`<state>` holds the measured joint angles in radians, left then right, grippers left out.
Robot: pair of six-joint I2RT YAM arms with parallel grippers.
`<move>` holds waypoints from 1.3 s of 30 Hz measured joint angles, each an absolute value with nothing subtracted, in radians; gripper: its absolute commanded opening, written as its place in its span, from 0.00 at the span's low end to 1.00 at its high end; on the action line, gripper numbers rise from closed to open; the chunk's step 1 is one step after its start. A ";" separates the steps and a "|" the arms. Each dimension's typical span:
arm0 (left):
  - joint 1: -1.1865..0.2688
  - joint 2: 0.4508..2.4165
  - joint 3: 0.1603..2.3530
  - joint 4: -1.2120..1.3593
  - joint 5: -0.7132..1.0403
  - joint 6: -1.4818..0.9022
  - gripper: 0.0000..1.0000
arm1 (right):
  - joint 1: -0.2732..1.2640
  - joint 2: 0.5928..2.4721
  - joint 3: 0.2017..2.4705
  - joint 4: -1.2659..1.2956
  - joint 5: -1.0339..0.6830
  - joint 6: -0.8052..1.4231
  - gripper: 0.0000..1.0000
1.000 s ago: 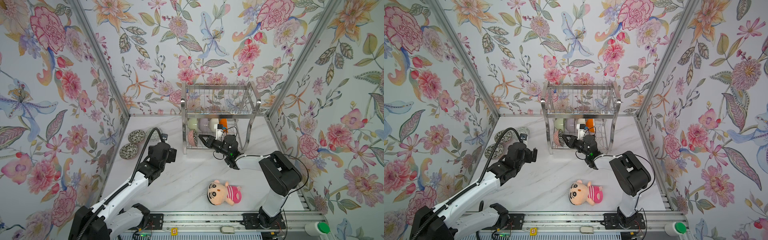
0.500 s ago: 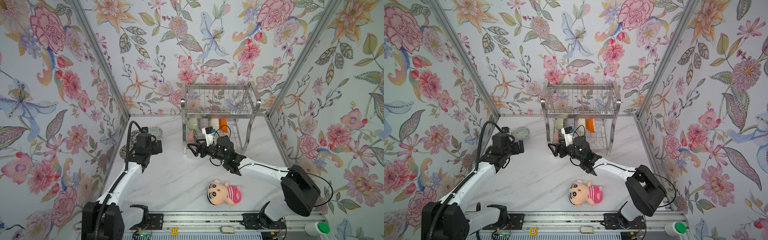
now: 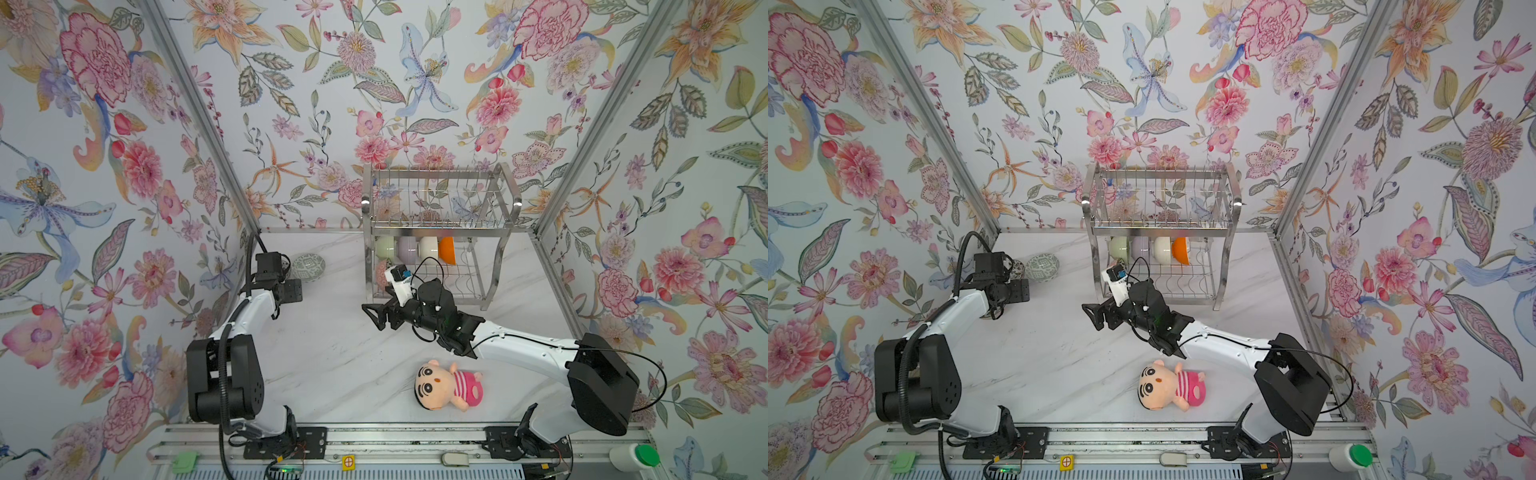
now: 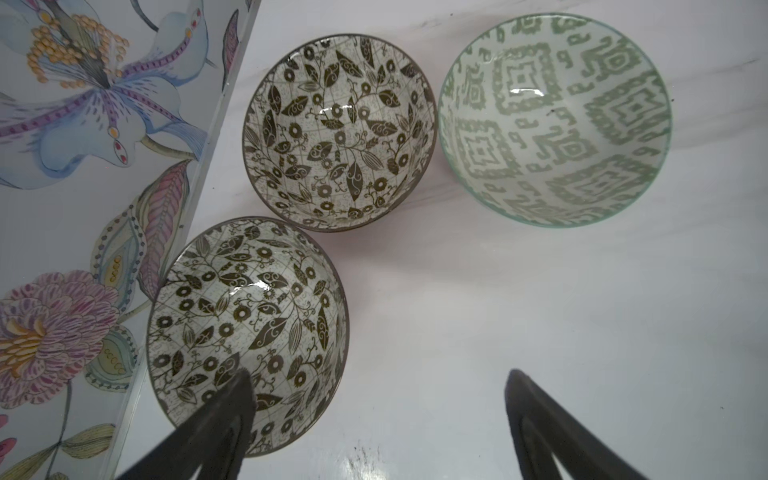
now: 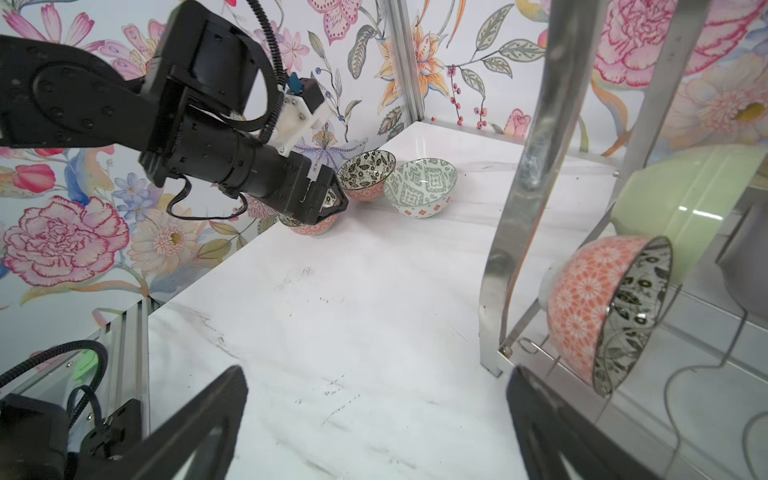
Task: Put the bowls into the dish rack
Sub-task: 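Lower the left gripper onto the black-leaf bowl nearest the wall and grasp its rim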
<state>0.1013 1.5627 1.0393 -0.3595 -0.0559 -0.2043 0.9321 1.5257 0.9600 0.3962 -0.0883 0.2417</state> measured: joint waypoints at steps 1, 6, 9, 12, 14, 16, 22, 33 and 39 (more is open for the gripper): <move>0.106 1.590 1.055 -0.363 -0.054 -0.197 0.90 | 0.937 1.526 0.969 0.392 -0.084 0.231 0.99; 0.112 1.690 1.090 -0.386 -0.047 -0.170 0.78 | 0.948 1.527 0.981 0.387 -0.070 0.201 0.99; 0.113 1.742 1.108 -0.405 -0.054 -0.155 0.73 | 0.948 1.533 0.981 0.385 -0.069 0.195 0.99; 0.114 1.775 1.113 -0.417 -0.068 -0.144 0.63 | 0.947 1.536 0.981 0.385 -0.069 0.194 0.99; 0.118 1.781 1.114 -0.421 -0.078 -0.140 0.55 | 0.942 1.536 0.980 0.387 -0.070 0.194 0.99; 0.132 1.782 1.114 -0.424 -0.086 -0.133 0.46 | 0.932 1.535 0.968 0.394 -0.070 0.198 0.99; 0.179 1.802 1.122 -0.427 -0.080 -0.134 0.29 | 0.893 1.523 0.914 0.401 -0.070 0.208 0.99; 0.185 1.788 1.130 -0.434 -0.064 -0.139 0.05 | 0.879 1.481 0.902 0.409 -0.104 0.205 0.99; 0.164 1.772 1.124 -0.466 -0.058 -0.142 0.00 | 0.876 1.481 0.902 0.411 -0.120 0.206 0.99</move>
